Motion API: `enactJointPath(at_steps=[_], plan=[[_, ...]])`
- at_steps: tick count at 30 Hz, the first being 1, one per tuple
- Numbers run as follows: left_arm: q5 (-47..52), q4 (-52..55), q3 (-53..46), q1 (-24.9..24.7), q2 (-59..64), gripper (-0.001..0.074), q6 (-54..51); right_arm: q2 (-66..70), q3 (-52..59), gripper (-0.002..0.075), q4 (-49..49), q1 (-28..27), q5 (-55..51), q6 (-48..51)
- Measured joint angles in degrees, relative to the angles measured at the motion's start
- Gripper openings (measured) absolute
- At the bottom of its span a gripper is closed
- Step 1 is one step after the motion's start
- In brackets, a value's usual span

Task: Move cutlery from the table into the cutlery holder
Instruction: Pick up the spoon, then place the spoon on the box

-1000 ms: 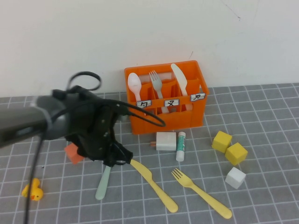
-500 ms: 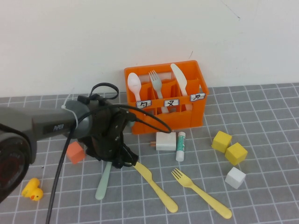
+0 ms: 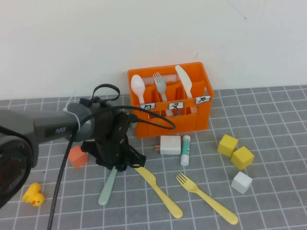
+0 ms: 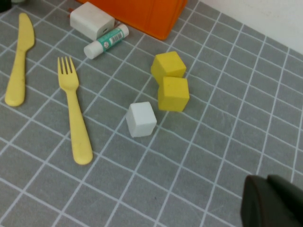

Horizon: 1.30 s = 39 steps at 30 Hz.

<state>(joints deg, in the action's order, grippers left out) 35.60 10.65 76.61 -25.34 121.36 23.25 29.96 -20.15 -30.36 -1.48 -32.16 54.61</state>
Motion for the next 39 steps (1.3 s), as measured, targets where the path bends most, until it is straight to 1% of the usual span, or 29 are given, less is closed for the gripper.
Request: enactJointPath(at_steps=[4,5,13,16,19,25,29,33,36,39], plan=[[-0.4,-0.3,0.1,0.0,0.0,0.0123,-0.3,0.0,0.0,-0.0003,0.0,0.0,0.0,0.0],[-0.4,-0.3,0.1,0.0,0.0,0.0112,-0.3,0.0,0.0,-0.0003,0.0,0.0,0.0,0.0],[-0.1,-0.3,0.1,0.0,-0.1,0.011,-0.4,0.0,0.0,-0.0003,-0.2,0.0,0.0,0.0],[1.4,-0.3,0.1,0.0,-0.9,0.0106,-0.6,0.0,0.0,-0.0003,-0.2,0.0,0.0,0.0],[3.6,0.1,0.0,0.0,-3.7,0.0106,-1.5,0.0,0.0,-0.0003,-0.2,0.0,0.0,0.0],[9.2,4.5,0.0,0.0,-11.0,0.0106,-1.8,0.0,0.0,-0.0003,-0.2,0.0,-0.2,0.0],[9.9,5.6,0.0,0.0,-16.6,0.0105,-1.3,0.0,0.0,-0.0003,-0.2,0.0,-0.3,0.0],[5.6,6.0,0.0,0.0,-21.6,0.0104,-0.2,0.0,0.0,-0.0003,-0.2,0.0,-0.3,0.0],[-0.7,6.1,-0.1,0.0,-24.9,0.0104,1.1,0.0,0.0,-0.0003,-0.2,0.0,-0.3,0.0],[-10.0,6.3,-0.1,0.0,-26.9,0.0104,3.7,0.0,0.0,-0.0003,-0.2,0.0,-0.3,0.0]])
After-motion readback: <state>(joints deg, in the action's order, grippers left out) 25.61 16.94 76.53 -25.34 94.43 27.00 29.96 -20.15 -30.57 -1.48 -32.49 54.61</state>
